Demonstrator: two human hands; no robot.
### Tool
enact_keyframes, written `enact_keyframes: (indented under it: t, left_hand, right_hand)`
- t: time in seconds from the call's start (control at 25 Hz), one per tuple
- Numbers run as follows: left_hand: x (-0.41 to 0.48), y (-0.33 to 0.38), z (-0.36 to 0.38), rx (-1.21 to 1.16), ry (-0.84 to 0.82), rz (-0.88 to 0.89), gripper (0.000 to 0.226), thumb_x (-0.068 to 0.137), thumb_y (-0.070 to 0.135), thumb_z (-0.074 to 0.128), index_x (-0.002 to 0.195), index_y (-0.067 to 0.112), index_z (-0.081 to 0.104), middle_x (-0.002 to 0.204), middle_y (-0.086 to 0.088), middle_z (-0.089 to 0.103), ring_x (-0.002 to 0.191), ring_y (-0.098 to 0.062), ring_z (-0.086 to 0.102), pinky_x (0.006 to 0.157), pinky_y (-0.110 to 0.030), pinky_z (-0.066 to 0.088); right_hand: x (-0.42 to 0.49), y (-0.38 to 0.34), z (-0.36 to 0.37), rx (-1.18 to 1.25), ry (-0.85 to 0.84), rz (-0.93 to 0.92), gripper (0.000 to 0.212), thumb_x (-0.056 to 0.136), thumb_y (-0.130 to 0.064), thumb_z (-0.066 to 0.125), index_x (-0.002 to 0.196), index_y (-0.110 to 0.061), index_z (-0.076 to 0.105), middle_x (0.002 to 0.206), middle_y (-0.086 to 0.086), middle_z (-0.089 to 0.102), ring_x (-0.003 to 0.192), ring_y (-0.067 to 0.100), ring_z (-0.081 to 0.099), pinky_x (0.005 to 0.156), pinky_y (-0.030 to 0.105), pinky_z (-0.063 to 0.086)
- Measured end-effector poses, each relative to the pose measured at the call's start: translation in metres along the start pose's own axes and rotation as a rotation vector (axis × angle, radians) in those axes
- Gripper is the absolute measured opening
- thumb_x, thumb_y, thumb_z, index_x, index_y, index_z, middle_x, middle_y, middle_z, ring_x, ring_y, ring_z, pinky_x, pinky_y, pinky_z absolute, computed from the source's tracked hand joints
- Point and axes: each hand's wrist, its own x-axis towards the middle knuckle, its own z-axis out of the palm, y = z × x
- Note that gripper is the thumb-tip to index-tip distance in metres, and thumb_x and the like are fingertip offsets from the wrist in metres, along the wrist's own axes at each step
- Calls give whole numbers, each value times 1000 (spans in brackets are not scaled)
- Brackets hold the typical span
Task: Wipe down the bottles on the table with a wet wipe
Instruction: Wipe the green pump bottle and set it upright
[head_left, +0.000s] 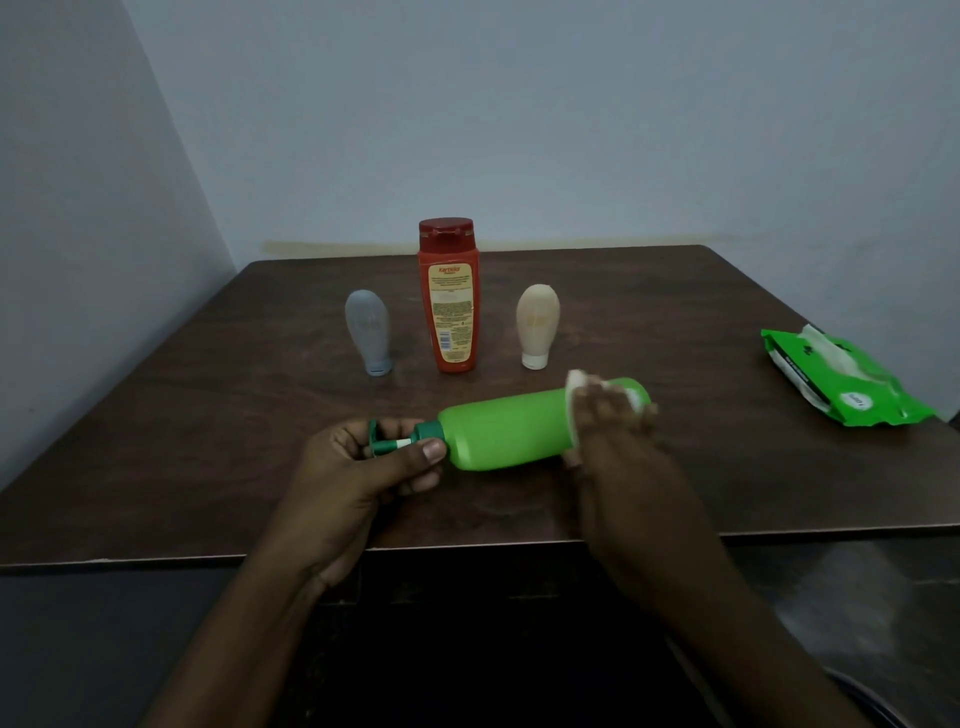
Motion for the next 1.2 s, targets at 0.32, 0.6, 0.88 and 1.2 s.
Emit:
enact_keyframes:
  t: [0.32, 0.6, 0.88, 1.2]
  left_hand:
    - [-2, 4, 3, -24, 4, -24, 58, 55, 14, 85, 106, -11, 70, 91, -14, 78, 78, -15, 75, 64, -21, 61]
    - [-3, 4, 4, -42, 18, -38, 44, 65, 3, 80, 106, -10, 70, 92, -15, 77, 78, -16, 75, 65, -22, 62]
    - [-4, 8, 7, -37, 36, -51, 27, 68, 7, 80, 92, -1, 74, 85, -12, 79, 70, -15, 75, 63, -23, 63]
    - [-7, 8, 9, -52, 70, -53, 27, 67, 6, 80, 92, -2, 72, 88, -15, 79, 72, -17, 75, 61, -23, 62]
  right_hand:
    - [-12, -52, -3, 25, 3, -98, 67, 95, -17, 43, 156, -1, 19, 163, 16, 21, 152, 31, 15, 123, 48, 17]
    - [-21, -36, -2, -49, -36, -153, 63, 98, -27, 36, 156, -6, 23, 163, 11, 21, 153, 26, 14, 121, 47, 19]
    - [-20, -7, -1, -48, -10, 98, 62, 100, -26, 36, 155, -2, 21, 162, 17, 23, 151, 33, 19, 121, 51, 22]
    - [-22, -66, 6, 40, 4, -297, 62, 98, -27, 42, 154, -5, 28, 164, 10, 22, 153, 26, 13, 122, 46, 20]
